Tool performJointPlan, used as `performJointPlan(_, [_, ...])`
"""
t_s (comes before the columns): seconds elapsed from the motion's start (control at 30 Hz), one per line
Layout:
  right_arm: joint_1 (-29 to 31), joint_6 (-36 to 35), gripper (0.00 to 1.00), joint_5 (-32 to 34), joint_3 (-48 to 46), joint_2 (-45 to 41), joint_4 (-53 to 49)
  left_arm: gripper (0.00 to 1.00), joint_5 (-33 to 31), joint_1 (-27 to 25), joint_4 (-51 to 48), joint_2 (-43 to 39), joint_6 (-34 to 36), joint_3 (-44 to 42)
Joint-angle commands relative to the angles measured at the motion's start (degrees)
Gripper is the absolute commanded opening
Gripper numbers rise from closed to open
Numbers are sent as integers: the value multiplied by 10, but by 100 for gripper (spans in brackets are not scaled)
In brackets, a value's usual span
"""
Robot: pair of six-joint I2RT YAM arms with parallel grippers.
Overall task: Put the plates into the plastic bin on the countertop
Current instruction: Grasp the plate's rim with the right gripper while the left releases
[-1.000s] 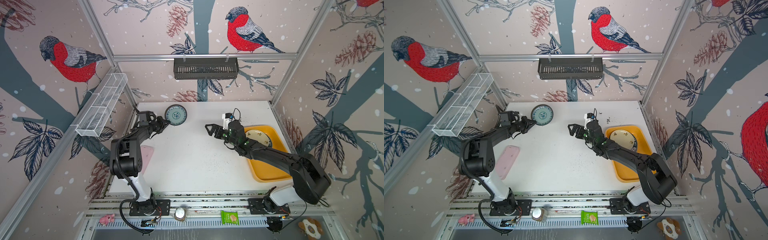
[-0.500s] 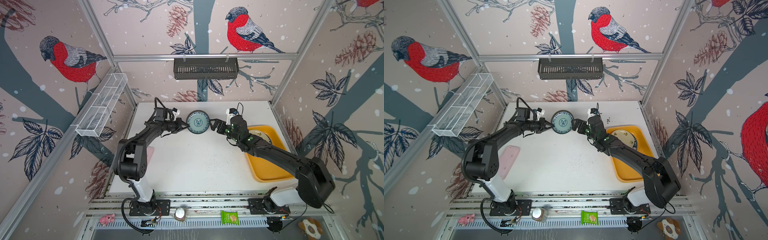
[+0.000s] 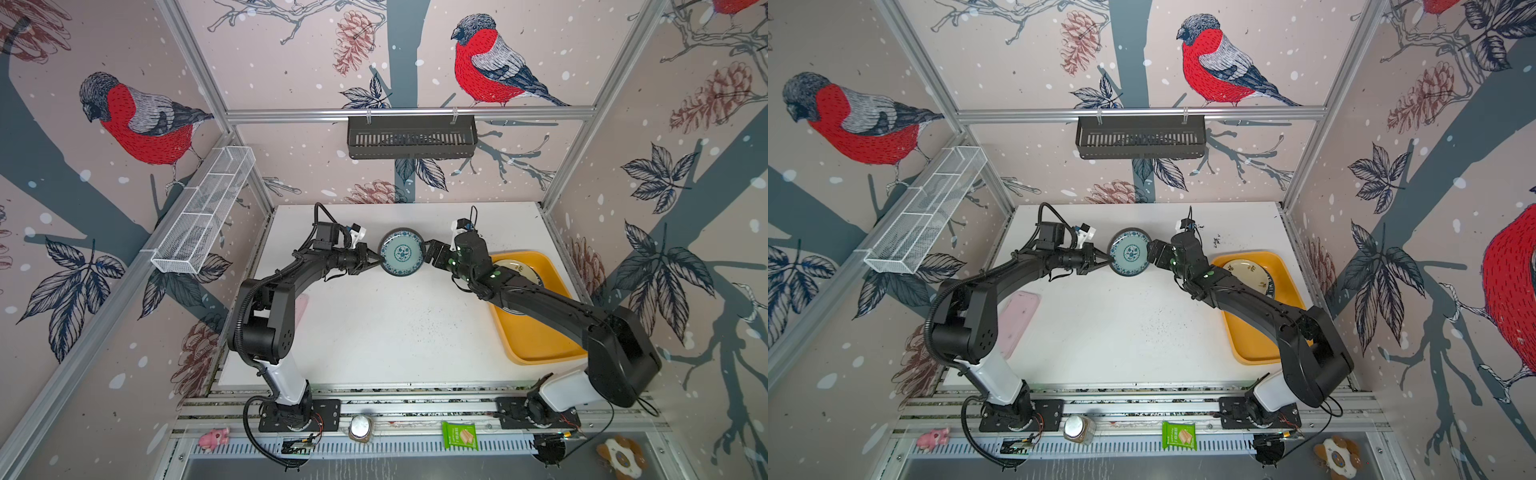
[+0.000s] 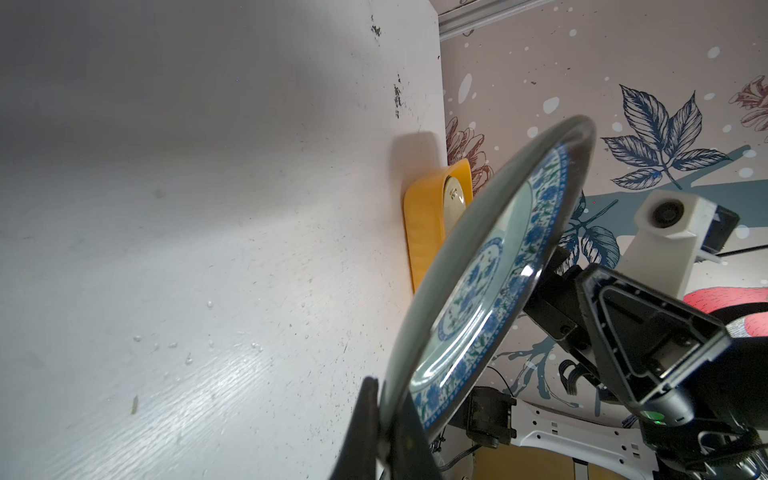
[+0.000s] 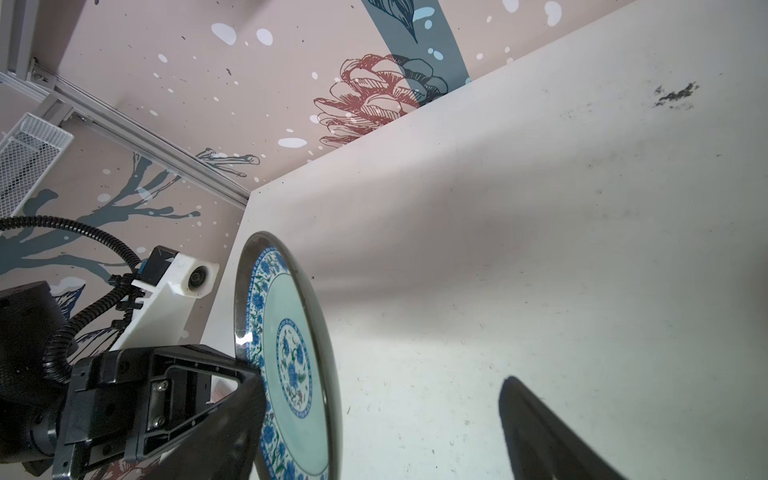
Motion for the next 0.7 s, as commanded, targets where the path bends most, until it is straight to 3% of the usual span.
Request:
performJointPlan(0.0, [1,6,84,-15,12,12,15,3,26,0,31,-5,-8,-3])
performJointPlan(0.23, [4,6,61,-29,24,29,10,3,28,1,34,-3,-11,-4])
performJointPlan(0.57, [7,13,14,-25,28,42,2,4,28,1,39,-1,-14,-7])
performJointPlan(0.67, [7,16,6,-25,30,46,-3,4,27,1,40,-1,-16,-7])
